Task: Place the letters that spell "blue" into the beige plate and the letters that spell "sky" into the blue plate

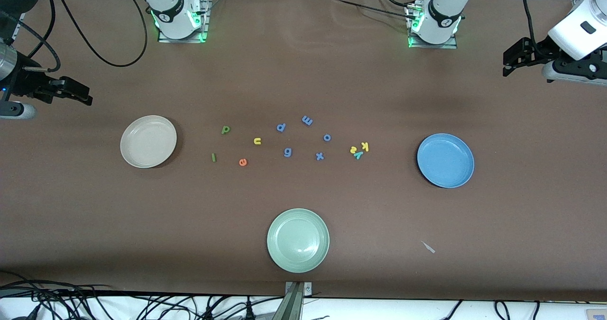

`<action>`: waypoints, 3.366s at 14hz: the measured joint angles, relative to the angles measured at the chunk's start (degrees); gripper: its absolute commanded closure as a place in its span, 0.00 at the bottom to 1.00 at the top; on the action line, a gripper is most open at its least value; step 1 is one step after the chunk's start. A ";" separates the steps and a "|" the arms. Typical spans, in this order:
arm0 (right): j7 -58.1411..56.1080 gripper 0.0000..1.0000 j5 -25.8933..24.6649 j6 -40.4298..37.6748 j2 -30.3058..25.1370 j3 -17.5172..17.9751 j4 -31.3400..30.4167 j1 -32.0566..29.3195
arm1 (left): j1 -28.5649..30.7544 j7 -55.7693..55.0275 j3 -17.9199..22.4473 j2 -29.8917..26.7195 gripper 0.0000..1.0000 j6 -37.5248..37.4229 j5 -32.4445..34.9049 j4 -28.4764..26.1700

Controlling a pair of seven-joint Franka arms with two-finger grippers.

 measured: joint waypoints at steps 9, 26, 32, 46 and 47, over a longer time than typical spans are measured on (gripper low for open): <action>-0.09 0.00 -0.39 0.01 0.00 -0.14 0.00 -0.05 | 0.00 -0.67 0.00 0.00 0.00 0.00 0.00 0.00; -0.11 0.00 -0.40 0.05 0.00 -0.21 0.00 -0.05 | 0.00 -2.23 -0.12 0.00 0.00 -0.27 0.00 0.00; -0.11 0.00 -0.40 0.05 0.00 -0.21 0.00 -0.05 | 0.24 -2.31 -0.05 0.00 0.00 -0.45 -1.14 0.01; -0.11 0.00 -0.41 0.05 0.00 -0.22 0.00 -0.05 | 0.28 -2.36 -0.04 0.00 0.00 -0.46 -1.17 0.01; -0.11 0.00 -0.41 0.05 0.00 -0.22 0.00 -0.05 | 0.28 -2.36 -0.04 0.00 0.00 -0.46 -1.17 0.01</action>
